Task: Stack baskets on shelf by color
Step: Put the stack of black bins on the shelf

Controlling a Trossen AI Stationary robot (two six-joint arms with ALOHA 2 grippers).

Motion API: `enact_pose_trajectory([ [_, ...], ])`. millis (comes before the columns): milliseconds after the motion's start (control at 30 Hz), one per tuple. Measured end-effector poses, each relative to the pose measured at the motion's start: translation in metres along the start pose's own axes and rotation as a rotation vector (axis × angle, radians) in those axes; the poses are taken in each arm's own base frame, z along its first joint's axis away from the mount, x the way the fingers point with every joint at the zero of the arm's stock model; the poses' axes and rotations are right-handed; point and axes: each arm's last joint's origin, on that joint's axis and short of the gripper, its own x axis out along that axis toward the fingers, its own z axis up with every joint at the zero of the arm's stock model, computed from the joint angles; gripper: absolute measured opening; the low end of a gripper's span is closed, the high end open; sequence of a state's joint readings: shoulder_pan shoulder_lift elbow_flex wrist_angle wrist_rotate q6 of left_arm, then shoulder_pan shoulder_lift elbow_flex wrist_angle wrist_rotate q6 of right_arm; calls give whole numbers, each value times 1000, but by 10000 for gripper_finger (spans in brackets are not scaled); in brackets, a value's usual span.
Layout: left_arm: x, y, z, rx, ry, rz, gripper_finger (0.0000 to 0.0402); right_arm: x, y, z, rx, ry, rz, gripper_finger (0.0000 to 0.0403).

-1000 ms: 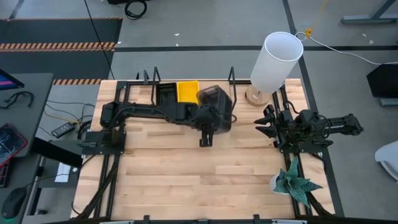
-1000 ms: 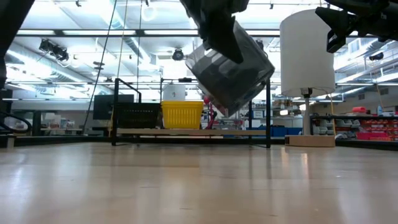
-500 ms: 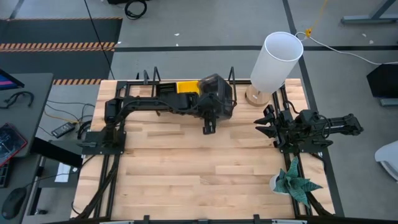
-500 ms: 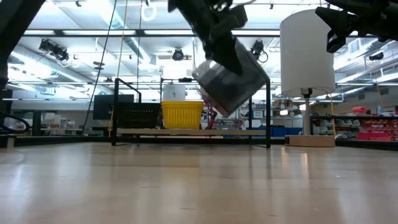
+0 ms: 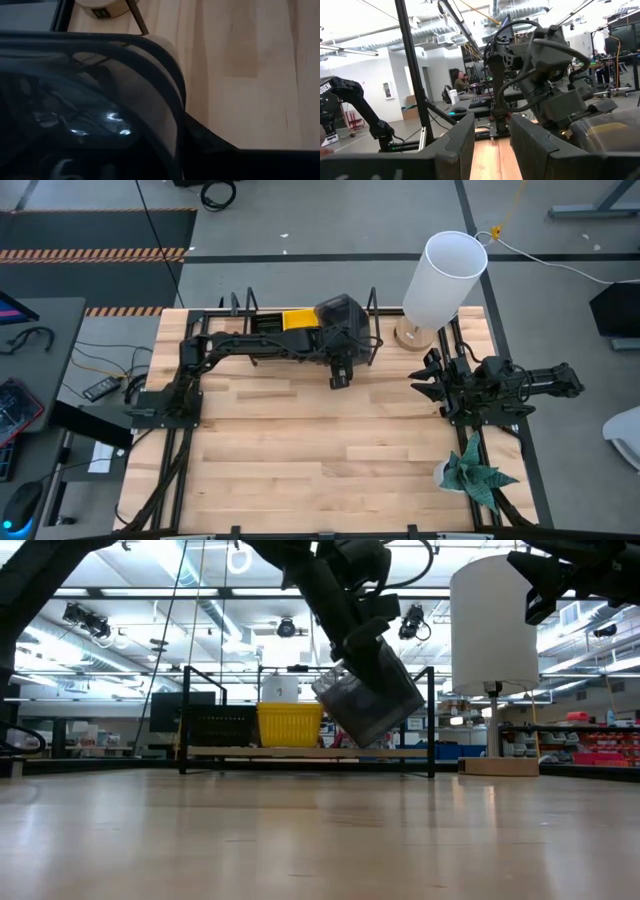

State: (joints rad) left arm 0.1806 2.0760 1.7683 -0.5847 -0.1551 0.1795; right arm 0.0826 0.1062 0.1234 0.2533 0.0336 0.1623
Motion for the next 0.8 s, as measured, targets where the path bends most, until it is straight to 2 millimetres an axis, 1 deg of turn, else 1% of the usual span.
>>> enact_pose_trajectory([
  [233, 1, -1, -1, 16, 17, 29, 40, 0, 0, 0, 0, 0, 1, 130],
  [600, 1, -1, -2, 19, 26, 66, 122, 0, 0, 0, 0, 0, 1, 130],
  [700, 1, -1, 0, 20, 12, 75, 137, 0, 0, 0, 0, 0, 1, 130],
  [800, 1, 0, 0, 47, 14, 110, 143, 0, 0, 0, 0, 0, 1, 130],
])
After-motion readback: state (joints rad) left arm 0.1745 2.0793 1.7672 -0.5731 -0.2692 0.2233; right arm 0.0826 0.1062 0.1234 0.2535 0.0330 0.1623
